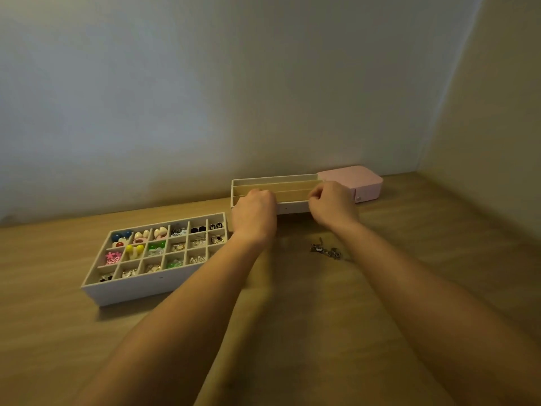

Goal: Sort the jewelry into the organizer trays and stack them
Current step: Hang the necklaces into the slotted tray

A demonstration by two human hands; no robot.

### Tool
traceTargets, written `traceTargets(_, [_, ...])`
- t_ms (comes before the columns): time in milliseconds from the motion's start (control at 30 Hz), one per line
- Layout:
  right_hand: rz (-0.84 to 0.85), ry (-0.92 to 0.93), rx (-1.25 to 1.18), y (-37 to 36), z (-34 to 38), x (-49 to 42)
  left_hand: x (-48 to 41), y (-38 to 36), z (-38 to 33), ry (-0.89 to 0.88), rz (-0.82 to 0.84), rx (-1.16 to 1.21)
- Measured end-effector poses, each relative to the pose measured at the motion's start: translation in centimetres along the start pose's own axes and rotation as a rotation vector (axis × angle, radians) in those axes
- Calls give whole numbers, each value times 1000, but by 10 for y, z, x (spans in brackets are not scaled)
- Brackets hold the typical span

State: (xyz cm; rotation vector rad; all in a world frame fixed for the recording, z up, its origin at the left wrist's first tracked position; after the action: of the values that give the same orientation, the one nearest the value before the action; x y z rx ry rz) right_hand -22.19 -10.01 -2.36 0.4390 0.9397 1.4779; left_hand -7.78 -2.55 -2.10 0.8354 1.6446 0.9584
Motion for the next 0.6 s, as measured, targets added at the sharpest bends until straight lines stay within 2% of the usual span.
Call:
traceTargets(133, [-142,-54,79,43,-5,26,25,33,-22,-84,-63,29])
traceTargets(267, [-187,-120,129,81,-9,64,69,60,-39,-161,-79,56])
traceTargets(600, [33,-137,205,90,-34,163,211,86,-27,-202,129,88])
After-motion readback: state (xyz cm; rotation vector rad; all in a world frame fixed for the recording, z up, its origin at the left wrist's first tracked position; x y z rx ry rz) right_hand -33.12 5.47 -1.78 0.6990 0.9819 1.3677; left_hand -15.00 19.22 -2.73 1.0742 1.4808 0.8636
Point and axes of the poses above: each hand's wrist, its own x-axis away from the middle knuckle, its own y-axis out of the back of the hand, z = x × y, the point moved 1 cm from there along -x, towards the middle knuckle, and after that the axes turned 2 degrees about -y, right-handed, at the moved point
